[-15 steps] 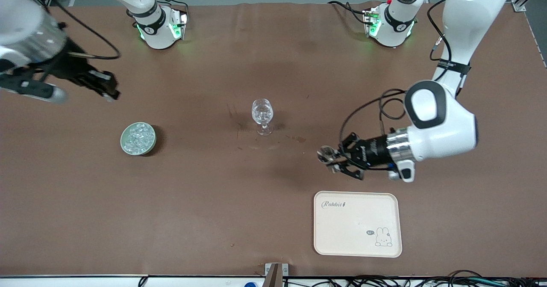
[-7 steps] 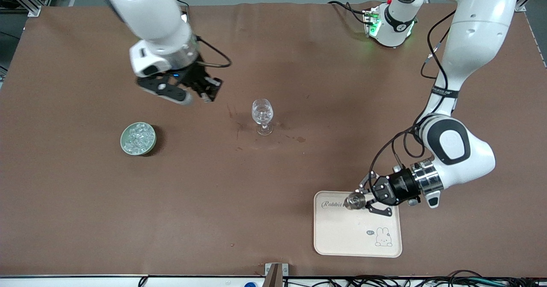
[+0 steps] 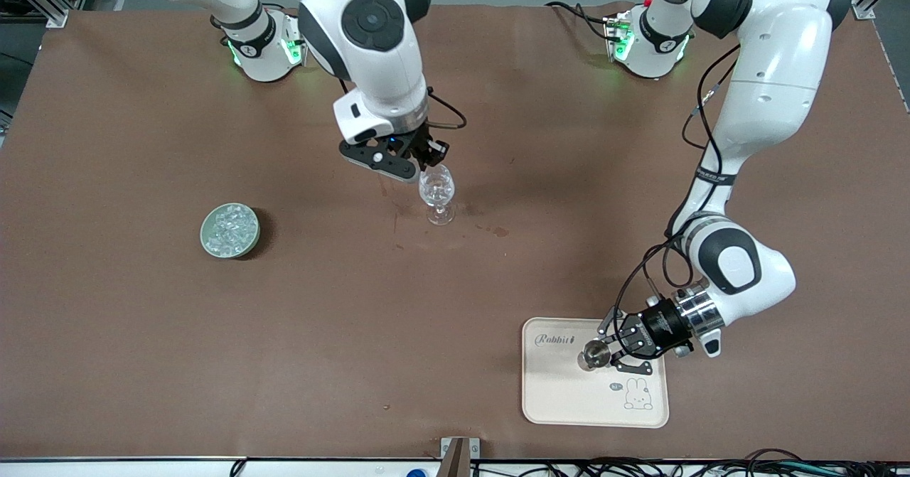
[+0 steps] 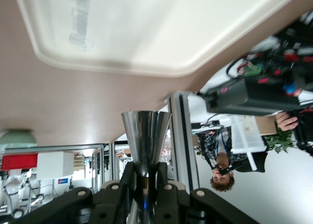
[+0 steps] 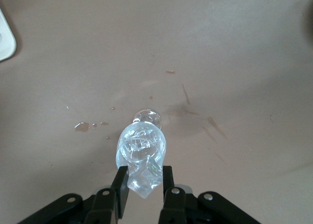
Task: Pour wine and add ice with both arms
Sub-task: 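Drop the ice cube into the glass while the left gripper lowers the jigger, then set the jigger upright on the white tray and open the left gripper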
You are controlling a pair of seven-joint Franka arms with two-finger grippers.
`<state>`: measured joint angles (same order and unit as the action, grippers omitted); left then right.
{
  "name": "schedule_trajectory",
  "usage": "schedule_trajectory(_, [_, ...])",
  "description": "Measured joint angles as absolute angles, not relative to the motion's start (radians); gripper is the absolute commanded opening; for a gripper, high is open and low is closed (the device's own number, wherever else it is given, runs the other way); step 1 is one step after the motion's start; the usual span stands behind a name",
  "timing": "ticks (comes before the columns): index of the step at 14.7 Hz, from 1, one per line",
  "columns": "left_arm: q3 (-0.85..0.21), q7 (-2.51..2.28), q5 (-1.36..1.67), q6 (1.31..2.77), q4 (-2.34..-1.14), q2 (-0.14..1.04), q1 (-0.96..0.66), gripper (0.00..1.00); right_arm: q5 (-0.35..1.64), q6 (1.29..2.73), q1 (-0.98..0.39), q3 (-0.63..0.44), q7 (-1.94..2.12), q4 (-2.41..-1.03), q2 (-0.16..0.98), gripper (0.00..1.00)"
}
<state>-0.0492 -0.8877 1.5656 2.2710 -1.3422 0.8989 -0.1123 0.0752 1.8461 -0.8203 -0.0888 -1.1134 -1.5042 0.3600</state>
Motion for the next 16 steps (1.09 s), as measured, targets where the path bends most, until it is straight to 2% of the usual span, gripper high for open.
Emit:
schedule_trajectory(6, [-0.002, -0.796, 1.668, 2.271, -1.289, 1.014, -0.105, 0.01, 0.075, 1.879, -0.827, -0.089, -1.113, -1.504, 0.416, 0.04])
schedule_trajectory(16, [0.02, -0.787, 1.739, 2.271, -1.293, 1.025, -0.09, 0.04, 0.075, 1.896, -0.855, -0.09, -1.113, -1.504, 0.453, 0.11])
